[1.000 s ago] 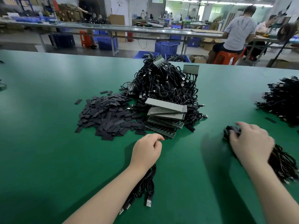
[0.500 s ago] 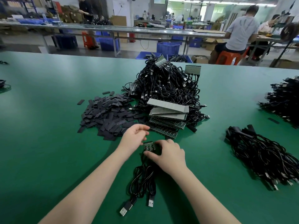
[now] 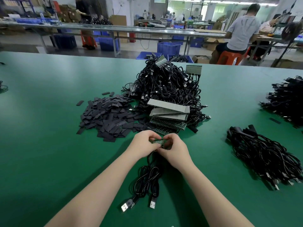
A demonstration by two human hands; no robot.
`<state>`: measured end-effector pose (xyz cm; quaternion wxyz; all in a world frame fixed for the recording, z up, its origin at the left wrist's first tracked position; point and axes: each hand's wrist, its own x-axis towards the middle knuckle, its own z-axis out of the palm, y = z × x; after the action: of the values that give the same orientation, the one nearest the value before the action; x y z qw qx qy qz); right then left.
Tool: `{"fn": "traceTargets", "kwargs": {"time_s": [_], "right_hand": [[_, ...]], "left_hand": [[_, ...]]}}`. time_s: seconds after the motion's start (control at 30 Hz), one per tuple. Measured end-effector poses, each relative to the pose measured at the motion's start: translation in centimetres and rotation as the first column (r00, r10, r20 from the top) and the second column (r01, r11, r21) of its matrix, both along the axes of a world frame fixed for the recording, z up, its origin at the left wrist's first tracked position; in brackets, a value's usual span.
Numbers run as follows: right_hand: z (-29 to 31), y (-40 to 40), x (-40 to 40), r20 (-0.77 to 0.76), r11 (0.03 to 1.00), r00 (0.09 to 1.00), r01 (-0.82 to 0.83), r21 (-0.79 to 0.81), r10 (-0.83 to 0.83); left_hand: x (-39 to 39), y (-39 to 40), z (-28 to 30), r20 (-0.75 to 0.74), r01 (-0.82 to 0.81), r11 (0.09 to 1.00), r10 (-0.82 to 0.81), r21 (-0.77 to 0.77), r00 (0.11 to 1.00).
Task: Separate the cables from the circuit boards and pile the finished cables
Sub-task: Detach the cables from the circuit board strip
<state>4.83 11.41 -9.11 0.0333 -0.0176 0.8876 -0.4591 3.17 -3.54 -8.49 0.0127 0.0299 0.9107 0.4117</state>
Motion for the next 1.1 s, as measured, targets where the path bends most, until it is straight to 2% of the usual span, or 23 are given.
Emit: {"fn": "traceTargets", "kwargs": {"time_s": [0.1, 0.2, 0.27, 0.43, 0.67, 0.83, 1.1], "right_hand": [[-0.4, 1.4, -0.3, -0.055, 0.996, 0.997, 0.040, -0.084, -0.045], [-1.1, 2.1, -0.3, -0.123, 0.976, 0.982, 0.118, -0.181, -0.141], [-1.4, 2.4, -0.2, -0.137, 0.953, 0.973, 0.145, -0.268, -0.187], [-2.2, 2.8, -0.2, -0.150, 0.906, 0.962, 0.153, -0.394, -0.228], [-2.6, 3.0, 0.1, -0.165, 0.868, 0.960, 0.120, -0.482, -0.225], [-2.4, 3.0, 0.3, -0.173, 0.870, 0.959, 0.116, -0.479, -0.223], [-2.0, 3.0, 0.6, -0.205, 0.872, 0.946, 0.130, -0.472, -0.252]], "left_hand": [[0.0, 1.1, -0.5, -0.056, -0.055, 0.974, 0.068, 0.218, 0.996], [0.4, 2.4, -1.2, -0.062, -0.090, 0.891, 0.131, 0.445, 0.990], [0.6, 2.9, -1.9, -0.041, -0.090, 0.843, 0.132, 0.530, 0.990], [0.8, 3.4, -2.7, -0.049, -0.087, 0.861, 0.129, 0.501, 0.990], [0.9, 3.3, -2.7, -0.035, -0.017, 0.830, 0.044, 0.557, 0.998], [1.1, 3.4, -2.9, -0.040, -0.025, 0.818, 0.059, 0.574, 0.997], [1.4, 3.5, -2.9, -0.080, -0.036, 0.865, 0.088, 0.501, 0.993]]}}
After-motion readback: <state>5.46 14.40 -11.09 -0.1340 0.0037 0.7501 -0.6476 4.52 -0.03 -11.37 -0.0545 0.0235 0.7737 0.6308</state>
